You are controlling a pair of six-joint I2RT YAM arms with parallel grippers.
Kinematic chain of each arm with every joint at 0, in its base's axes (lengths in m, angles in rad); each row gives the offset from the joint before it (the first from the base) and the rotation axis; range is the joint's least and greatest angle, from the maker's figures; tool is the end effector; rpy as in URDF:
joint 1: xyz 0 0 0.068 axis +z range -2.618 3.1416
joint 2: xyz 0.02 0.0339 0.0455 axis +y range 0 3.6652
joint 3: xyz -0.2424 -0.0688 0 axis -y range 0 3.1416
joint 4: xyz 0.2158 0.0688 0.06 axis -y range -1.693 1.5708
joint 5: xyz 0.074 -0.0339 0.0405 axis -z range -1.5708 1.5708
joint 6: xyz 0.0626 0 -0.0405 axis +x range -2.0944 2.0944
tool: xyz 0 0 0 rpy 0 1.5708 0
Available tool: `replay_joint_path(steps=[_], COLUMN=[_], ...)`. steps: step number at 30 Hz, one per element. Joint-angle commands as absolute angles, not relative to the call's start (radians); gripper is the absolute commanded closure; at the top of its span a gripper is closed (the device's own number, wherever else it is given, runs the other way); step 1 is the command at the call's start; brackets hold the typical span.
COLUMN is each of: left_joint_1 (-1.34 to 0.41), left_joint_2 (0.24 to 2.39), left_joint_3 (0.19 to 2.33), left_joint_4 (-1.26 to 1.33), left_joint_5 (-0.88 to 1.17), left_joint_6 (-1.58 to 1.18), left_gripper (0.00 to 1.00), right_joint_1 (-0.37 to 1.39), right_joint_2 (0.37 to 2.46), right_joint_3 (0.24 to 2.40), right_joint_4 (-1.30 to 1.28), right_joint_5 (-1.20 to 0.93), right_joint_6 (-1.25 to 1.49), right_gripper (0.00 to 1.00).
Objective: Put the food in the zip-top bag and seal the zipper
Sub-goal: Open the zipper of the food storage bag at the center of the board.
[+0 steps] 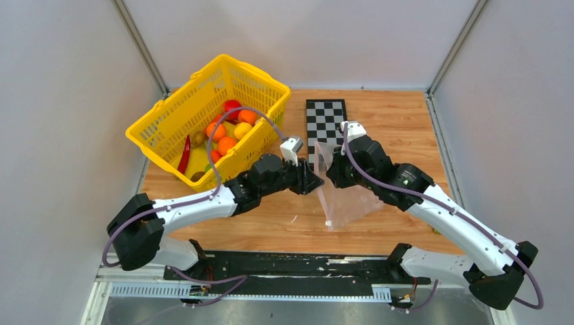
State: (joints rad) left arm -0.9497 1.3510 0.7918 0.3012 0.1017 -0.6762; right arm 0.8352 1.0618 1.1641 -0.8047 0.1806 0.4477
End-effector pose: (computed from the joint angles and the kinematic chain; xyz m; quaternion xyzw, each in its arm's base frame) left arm 0.1774 -0.2588 0.2517 0.1386 0.7796 -0.4704 0.3897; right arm 0.1519 0.1511 0.3193 -0.1367 0.8939 0.1851 0.3846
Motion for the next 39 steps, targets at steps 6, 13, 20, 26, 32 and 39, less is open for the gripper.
replay_joint_path(steps=[6,13,20,26,32,39], left_joint_1=[-0.956,-0.968,-0.976,-0.983,-0.983,-0.982], left_joint_2=[1.392,1.377,1.374,1.370,1.350,1.364], left_joint_3=[0.872,0.989,1.030,1.035,1.017,1.034], left_joint_4=[0.318,0.194,0.110,0.101,0.089,-0.079], left_joint_5=[0.124,0.109,0.057,0.035,0.002,-0.126], left_joint_6=[-0.670,-0.671,-0.709,-0.719,-0.715,-0.620], left_gripper=[1.00,1.00,1.00,1.00,1.00,1.00], right_joint_1=[0.837,0.836,0.853,0.900,0.933,0.934], right_joint_2=[1.078,1.097,1.110,1.127,1.134,1.105], right_joint_3=[1.302,1.311,1.335,1.328,1.317,1.334], right_joint_4=[-0.993,-1.013,-1.018,-1.009,-1.033,-1.094], right_joint_5=[0.336,0.322,0.353,0.372,0.439,0.487], right_joint_6=[0.360,0.391,0.407,0.443,0.467,0.426], right_gripper=[0.99,0.93,0.82,0.77,0.89,1.00])
